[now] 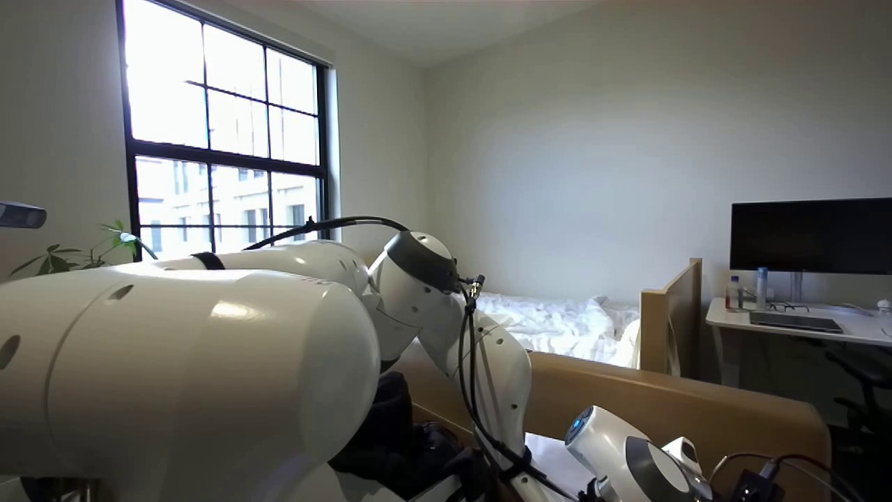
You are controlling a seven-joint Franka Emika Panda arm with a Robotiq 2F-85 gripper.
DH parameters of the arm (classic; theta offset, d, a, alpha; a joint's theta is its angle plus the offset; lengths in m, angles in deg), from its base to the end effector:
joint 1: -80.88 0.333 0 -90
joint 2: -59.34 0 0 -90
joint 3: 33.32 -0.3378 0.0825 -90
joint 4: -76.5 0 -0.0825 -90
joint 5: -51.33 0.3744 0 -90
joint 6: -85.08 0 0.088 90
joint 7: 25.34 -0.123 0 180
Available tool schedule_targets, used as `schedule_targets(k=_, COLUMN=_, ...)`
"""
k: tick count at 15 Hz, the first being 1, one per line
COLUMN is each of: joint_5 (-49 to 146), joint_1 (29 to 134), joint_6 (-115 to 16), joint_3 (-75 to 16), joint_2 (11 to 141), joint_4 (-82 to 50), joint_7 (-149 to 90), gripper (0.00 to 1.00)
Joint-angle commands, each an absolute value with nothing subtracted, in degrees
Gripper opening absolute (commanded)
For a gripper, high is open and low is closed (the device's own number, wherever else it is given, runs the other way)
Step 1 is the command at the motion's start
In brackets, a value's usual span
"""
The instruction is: Put the book inside the box
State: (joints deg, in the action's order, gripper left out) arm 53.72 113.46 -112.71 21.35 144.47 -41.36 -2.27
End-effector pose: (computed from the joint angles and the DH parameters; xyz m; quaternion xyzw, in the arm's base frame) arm 0.5367 -0.2303 0.0236 0.8170 0.3441 0.0067 0.4627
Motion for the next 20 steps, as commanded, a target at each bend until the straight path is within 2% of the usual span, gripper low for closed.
schedule_targets(k=1, joint_5=50.2, joint_1=114.6, joint_6=-113.1, joint_3=22.4, joint_2=144.5, joint_4=-44.9, joint_7=-2.6, gripper=1.0)
schedule_targets(k=6, joint_5=52.9, joint_1=115.1, joint_6=-113.2, joint_3=22.6, joint_2=144.5, joint_4=-46.7, joint_7=-0.8, gripper=1.0)
schedule_targets(k=7, joint_5=53.0, joint_1=115.2, joint_6=-113.2, joint_3=22.8, joint_2=144.5, joint_4=-46.9, joint_7=-0.7, gripper=0.75)
schedule_targets(k=9, joint_5=53.3, joint_1=115.5, joint_6=-113.2, joint_3=23.1, joint_2=144.4, joint_4=-47.3, joint_7=-0.3, gripper=0.68)
schedule_targets(k=14, joint_5=53.5, joint_1=115.7, joint_6=-113.1, joint_3=23.4, joint_2=144.4, joint_4=-47.8, joint_7=-0.4, gripper=0.35)
schedule_targets(k=15, joint_5=53.7, joint_1=115.7, joint_6=-113.1, joint_3=23.4, joint_2=144.4, joint_4=-47.8, joint_7=-0.4, gripper=0.3)
schedule_targets(k=20, joint_5=54.6, joint_1=116.2, joint_6=-112.8, joint_3=24.2, joint_2=144.4, joint_4=-46.8, joint_7=-1.6, gripper=0.21)
